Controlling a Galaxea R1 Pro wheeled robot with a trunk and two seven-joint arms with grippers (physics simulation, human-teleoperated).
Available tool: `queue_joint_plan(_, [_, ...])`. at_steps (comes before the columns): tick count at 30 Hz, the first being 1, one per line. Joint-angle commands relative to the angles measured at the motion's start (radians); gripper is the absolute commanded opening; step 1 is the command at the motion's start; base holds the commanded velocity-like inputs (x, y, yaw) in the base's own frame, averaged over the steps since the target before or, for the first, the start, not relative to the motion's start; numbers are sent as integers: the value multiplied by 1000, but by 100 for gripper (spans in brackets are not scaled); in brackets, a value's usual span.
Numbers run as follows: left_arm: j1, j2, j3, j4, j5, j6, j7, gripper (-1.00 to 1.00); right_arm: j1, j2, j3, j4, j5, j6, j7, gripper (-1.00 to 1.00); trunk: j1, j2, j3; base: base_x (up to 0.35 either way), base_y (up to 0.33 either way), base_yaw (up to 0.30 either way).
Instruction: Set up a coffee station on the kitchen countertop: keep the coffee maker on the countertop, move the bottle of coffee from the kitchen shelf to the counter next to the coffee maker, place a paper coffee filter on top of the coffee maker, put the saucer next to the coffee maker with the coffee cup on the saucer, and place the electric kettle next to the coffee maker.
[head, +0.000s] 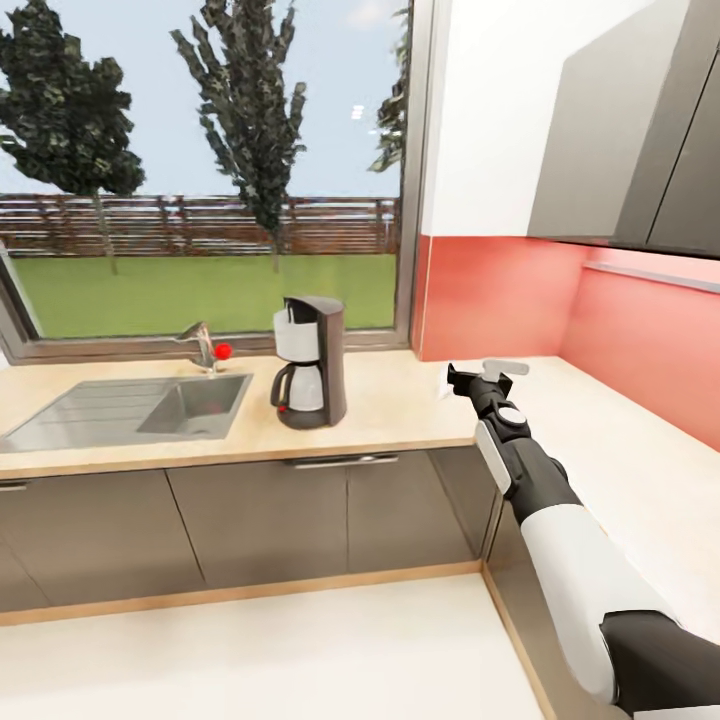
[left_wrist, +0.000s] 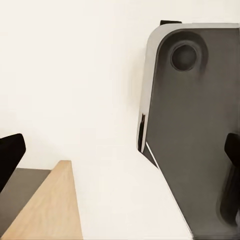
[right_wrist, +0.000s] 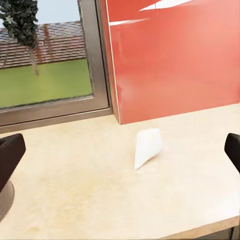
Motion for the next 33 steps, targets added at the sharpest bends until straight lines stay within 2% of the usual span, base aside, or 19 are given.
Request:
queue_joint_plan(1, [0, 0, 8, -1, -10, 3, 1, 100, -1, -1, 4, -2, -10, 4, -7, 100, 1, -2, -2, 315, -173, 0])
queue_joint_plan(11, [1, 3, 9, 3, -10, 12, 3, 100, -1, -1, 4, 0, -10, 4, -7, 100, 1, -2, -2, 312, -165, 0])
queue_joint_plan(14, [3, 7, 10, 28, -10, 13, 2, 100, -1, -1, 4, 2, -10, 4, -7, 100, 1, -2, -2, 327, -98, 0])
queue_joint_plan(18, [3, 32, 10, 97, -10, 14, 1, 100, -1, -1, 5, 0, -10, 4, -7, 100, 1, -2, -2, 337, -13, 0])
queue_joint_plan(21, [3, 39, 10, 114, -10, 14, 0, 100, -1, -1, 5, 3, -10, 4, -7, 100, 1, -2, -2, 338, -2, 0])
queue_joint_plan(33, [3, 36, 7, 113, -10, 49, 0, 100, -1, -1, 4, -1, -9, 4, -8, 100, 1, -2, -2, 338, 34, 0])
